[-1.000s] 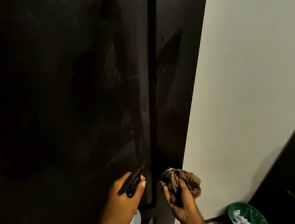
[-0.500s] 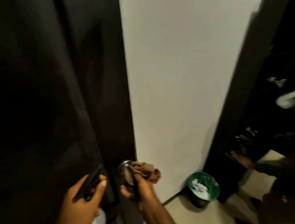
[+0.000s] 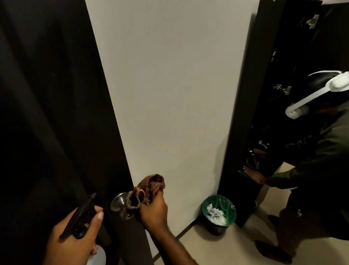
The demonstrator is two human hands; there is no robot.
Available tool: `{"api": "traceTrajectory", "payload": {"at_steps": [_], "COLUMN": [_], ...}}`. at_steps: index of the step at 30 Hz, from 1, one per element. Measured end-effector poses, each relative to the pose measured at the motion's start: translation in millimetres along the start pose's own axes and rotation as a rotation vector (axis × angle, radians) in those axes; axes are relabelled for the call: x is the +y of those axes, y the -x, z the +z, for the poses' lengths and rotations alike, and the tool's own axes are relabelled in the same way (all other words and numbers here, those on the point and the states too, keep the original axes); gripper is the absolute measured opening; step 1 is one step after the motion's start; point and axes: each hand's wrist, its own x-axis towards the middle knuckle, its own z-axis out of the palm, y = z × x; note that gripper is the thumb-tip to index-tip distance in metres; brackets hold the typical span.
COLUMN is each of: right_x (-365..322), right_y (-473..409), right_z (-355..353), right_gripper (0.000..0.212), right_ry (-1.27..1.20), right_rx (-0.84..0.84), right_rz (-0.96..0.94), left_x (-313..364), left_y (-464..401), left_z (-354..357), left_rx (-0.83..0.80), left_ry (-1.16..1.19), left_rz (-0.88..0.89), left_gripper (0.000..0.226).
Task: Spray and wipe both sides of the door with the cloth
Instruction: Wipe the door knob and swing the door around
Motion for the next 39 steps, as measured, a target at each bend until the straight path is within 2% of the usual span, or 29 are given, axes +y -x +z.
{"api": "traceTrajectory", "payload": {"at_steps": [4, 7, 9, 11, 13, 16, 20, 23, 26, 29, 32, 34, 36, 39], "right_x": [-20, -28, -32, -34, -31, -15, -10, -8, -3, -11, -18, -12, -2, 15], "right_y": [2, 5, 5, -2, -15, -32, -38, -48, -50, -39, -28, -22, -11, 6], "right_z": [4, 21, 26, 24, 19, 12, 6, 10, 17, 15, 3, -5, -12, -25], "right_gripper": [0.055, 0.069, 0.069, 0.072, 0.07, 0.062, 0.037, 0.034, 0.05, 0.031, 0.042, 0.042, 0.032, 0.029], "right_ry": [0.053, 0.309, 0.499, 0.527, 0.425, 0.117, -0.125, -0.146, -0.134, -0.167, -0.211, -0.251, -0.262, -0.202], "right_rx": [-0.159, -0.232, -0.235, -0.25, -0.296, -0.411, -0.56, -0.61, -0.624, -0.631, -0.692, -0.709, -0.684, -0.672], "right_rz": [-0.132, -0.156, -0.138, -0.051, 0.032, 0.21, 0.374, 0.333, 0.232, 0.229, 0.172, 0.185, 0.237, 0.312], "left_x": [6, 8, 6, 6, 3, -2, -4, -5, -7, -9, -10, -10, -10, -9], "left_y": [3, 4, 7, 13, 15, 18, 19, 21, 30, 41, 52, 61, 69, 85], "left_z": [-6, -11, -10, -8, -6, -1, 3, 2, 0, -3, -4, -5, -7, -7], "left_rx": [0.005, 0.043, 0.078, 0.086, 0.1, 0.137, 0.206, 0.257, 0.297, 0.325, 0.355, 0.368, 0.38, 0.398], "left_ry": [0.031, 0.048, 0.034, 0.024, 0.022, 0.012, 0.014, 0.01, 0.014, 0.015, 0.049, 0.061, 0.072, 0.107], "left_rz": [0.024, -0.006, 0.0, -0.004, -0.023, -0.045, -0.057, -0.089, -0.101, -0.102, -0.112, -0.115, -0.119, -0.141], "left_gripper": [0.011, 0.008, 0.009, 0.008, 0.007, 0.009, 0.01, 0.009, 0.01, 0.012, 0.014, 0.016, 0.019, 0.019]}}
